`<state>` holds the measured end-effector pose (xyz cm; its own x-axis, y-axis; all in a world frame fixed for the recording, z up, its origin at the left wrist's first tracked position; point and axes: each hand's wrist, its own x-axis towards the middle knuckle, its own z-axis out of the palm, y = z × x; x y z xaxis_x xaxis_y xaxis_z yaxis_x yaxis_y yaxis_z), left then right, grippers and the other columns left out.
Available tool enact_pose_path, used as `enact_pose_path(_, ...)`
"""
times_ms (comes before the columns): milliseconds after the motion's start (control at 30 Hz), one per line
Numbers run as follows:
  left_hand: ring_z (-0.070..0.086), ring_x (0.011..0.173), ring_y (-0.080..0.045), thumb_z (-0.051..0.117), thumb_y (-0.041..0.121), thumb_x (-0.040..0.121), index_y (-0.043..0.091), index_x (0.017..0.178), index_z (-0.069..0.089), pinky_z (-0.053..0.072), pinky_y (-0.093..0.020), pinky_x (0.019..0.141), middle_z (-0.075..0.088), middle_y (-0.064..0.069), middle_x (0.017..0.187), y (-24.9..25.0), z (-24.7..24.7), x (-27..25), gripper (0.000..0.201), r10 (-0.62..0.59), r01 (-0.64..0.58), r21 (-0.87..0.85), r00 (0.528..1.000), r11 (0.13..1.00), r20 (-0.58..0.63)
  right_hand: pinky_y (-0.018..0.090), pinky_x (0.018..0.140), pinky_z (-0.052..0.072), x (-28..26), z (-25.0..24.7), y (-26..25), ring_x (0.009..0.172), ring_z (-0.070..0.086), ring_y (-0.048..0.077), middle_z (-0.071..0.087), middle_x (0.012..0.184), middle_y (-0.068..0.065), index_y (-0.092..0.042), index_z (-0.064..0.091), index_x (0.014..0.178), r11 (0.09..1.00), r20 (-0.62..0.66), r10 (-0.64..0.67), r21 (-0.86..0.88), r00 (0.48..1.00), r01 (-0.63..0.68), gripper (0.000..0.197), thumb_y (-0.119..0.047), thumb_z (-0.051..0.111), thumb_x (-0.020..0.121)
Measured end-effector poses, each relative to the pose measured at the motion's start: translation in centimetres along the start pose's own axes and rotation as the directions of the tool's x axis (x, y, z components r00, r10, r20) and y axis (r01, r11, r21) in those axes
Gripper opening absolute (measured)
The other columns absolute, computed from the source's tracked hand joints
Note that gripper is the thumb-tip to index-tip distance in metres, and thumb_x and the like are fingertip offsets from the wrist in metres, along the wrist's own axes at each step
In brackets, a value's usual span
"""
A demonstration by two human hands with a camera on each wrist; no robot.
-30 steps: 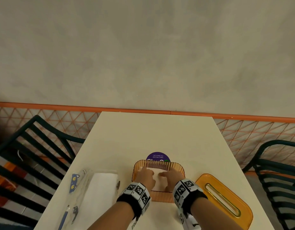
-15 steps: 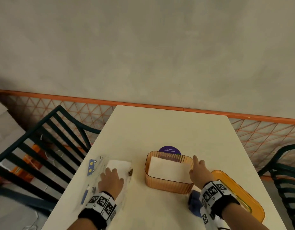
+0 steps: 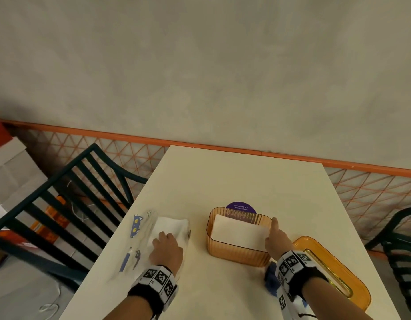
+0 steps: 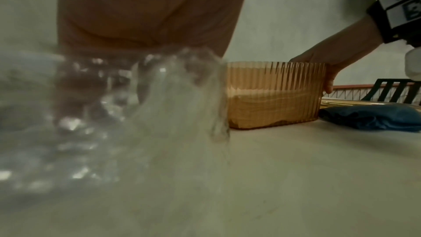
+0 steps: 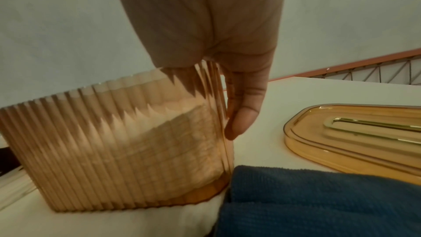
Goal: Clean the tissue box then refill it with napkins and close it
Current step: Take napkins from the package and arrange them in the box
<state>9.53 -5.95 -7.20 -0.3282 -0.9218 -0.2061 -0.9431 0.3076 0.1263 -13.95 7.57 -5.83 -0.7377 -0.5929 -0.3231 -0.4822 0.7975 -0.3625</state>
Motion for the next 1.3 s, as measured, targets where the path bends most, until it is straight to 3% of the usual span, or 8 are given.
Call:
enact_pose_path(167,0.049,0.114,-0.02,0.047,0.016,0.093,0.012,0.121,0.041,0.051,-0.028,0.089,0.042,-0.006,0.128,0.0,0.3,-0.1,0.029,0.028,-0.029,0.099,1.0,0.995,0.008,0.015,0.046,0.037,-0.2,-0.2,-0.1,0.065,0.053,0.012,0.055,0.088,0.004,-0.011,0.0,0.147,1.0,0.014,0.007,-0.006,1.0,-0.007,0.064,-0.009,0.038,0.096)
enact_pose_path(533,0.057,0.113,-0.021,0.034,0.009,0.097,0.008,0.123,0.045,0.047,-0.029,0.091,0.056,-0.007,0.125,-1.6,-5.1,0.1,0.028,0.108,-0.106,0.03,0.992,0.994,-0.06,0.035,0.092,0.048,-0.3,-2.2,0.0,0.115,0.055,0.031,0.044,0.133,0.017,-0.01,0.012,0.145,0.998,0.042,-0.046,-0.046,0.998,0.048,0.058,-0.024,0.041,0.097)
enact_pose_path(667,0.061,0.1,-0.021,0.035,0.01,0.097,0.008,0.113,0.052,0.046,-0.028,0.075,0.062,-0.007,0.11,-1.1,-9.7,-1.1,0.024,0.123,-0.152,-0.133,0.97,0.979,-0.208,0.037,0.089,0.048,-0.9,-5.3,-2.3,0.111,0.056,0.031,0.051,0.129,0.019,-0.01,0.021,0.144,0.981,-0.066,-0.159,0.1,0.985,0.166,0.055,-0.033,0.039,0.097)
enact_pose_path(767,0.063,0.092,-0.024,0.037,0.014,0.097,0.01,0.114,0.053,0.047,-0.031,0.075,0.062,-0.006,0.105,0.9,-11.5,-2.6,0.023,0.243,-0.315,-0.186,0.913,0.931,-0.328,0.03,0.064,0.053,-2.9,-7.0,-5.7,0.076,0.066,0.024,0.064,0.111,0.016,-0.017,0.014,0.146,0.862,0.138,-0.263,0.478,0.955,0.169,0.058,-0.042,0.033,0.098)
enact_pose_path(900,0.064,0.086,-0.017,0.044,0.019,0.095,0.019,0.118,0.057,0.05,-0.028,0.069,0.061,0.002,0.107,3.5,-10.2,-4.0,0.027,0.485,-0.595,-0.149,0.755,0.79,-0.442,0.042,0.067,0.059,-5.1,-7.8,-9.0,0.08,0.07,0.034,0.063,0.108,0.017,-0.019,0.034,0.131,0.628,0.324,-0.352,0.777,0.878,-0.035,0.054,-0.057,0.031,0.093)
enact_pose_path(1067,0.063,0.092,-0.01,0.053,0.027,0.083,0.024,0.111,0.061,0.051,-0.02,0.066,0.062,0.009,0.103,4.5,-6.2,-4.3,0.029,0.672,-0.761,-0.132,0.629,0.636,-0.392,0.048,0.068,0.059,-4.9,-8.4,-9.1,0.104,0.058,0.042,0.037,0.14,0.013,-0.027,0.012,0.146,0.584,0.31,-0.357,0.81,0.881,-0.049,0.067,-0.009,0.048,0.092)
enact_pose_path(1200,0.038,0.124,0.001,0.037,0.056,0.085,0.032,0.121,0.05,0.031,-0.019,0.106,0.042,0.02,0.126,4.1,-5.2,-4.0,0.045,0.573,-0.702,-0.504,0.707,0.503,-0.414,0.041,0.079,0.054,-4.6,-9.4,-7.6,0.109,0.057,0.035,0.054,0.123,0.011,-0.026,0.016,0.145,0.708,0.196,-0.37,0.693,0.908,0.139,0.067,-0.004,0.043,0.089)
enact_pose_path(1300,0.037,0.126,-0.004,0.034,0.056,0.093,0.032,0.13,0.039,0.028,-0.022,0.106,0.041,0.017,0.127,4.7,-6.0,-3.4,0.044,0.27,-0.33,-0.872,0.932,0.362,-0.24,0.036,0.08,0.052,-4.8,-10.3,-6.7,0.109,0.057,0.029,0.055,0.124,0.01,-0.023,0.023,0.142,0.607,0.167,-0.382,0.787,0.909,0.111,0.06,0.001,0.041,0.09)
